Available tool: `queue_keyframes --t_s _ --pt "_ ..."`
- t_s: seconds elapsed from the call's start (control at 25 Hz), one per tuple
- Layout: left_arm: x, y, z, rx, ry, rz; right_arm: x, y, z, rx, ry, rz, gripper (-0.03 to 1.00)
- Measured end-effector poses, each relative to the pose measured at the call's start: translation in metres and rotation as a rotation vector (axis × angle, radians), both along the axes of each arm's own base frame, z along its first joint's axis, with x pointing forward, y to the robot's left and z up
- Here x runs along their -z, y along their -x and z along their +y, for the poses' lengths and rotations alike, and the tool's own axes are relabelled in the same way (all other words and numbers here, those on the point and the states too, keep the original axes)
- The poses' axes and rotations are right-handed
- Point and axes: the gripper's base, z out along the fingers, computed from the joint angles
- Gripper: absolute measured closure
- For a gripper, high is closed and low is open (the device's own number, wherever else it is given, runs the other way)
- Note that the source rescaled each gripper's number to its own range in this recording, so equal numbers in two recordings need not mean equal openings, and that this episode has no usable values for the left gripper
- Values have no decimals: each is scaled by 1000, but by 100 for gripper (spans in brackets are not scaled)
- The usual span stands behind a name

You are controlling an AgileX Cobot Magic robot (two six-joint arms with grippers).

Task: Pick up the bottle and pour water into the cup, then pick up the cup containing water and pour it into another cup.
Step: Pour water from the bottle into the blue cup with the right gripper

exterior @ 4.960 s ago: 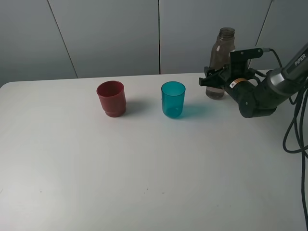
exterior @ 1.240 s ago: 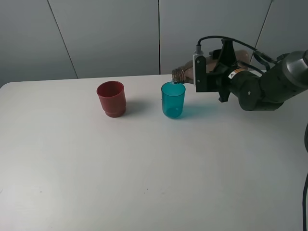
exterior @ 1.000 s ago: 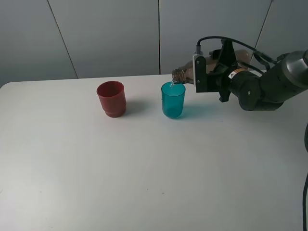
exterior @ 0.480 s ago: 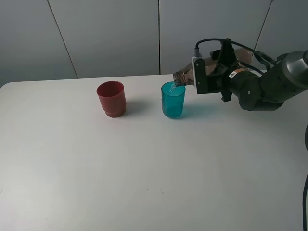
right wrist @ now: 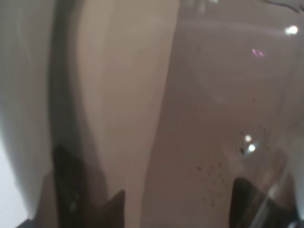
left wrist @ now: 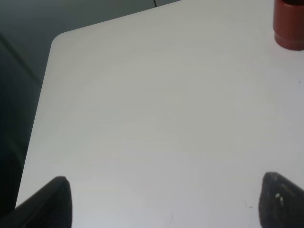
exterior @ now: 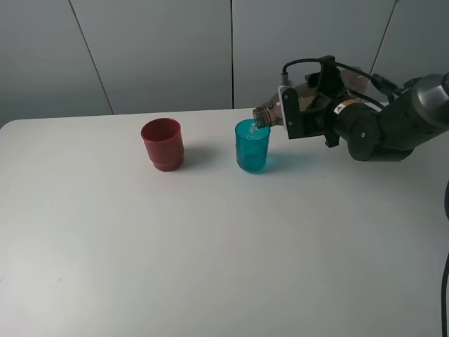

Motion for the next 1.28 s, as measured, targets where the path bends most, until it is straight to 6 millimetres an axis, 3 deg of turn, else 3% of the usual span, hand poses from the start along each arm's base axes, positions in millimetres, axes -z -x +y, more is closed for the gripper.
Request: queue_keyframes --t_s 1.28 --pt "0 0 0 -2 3 0 -3 -1 0 -26 111 -50 97"
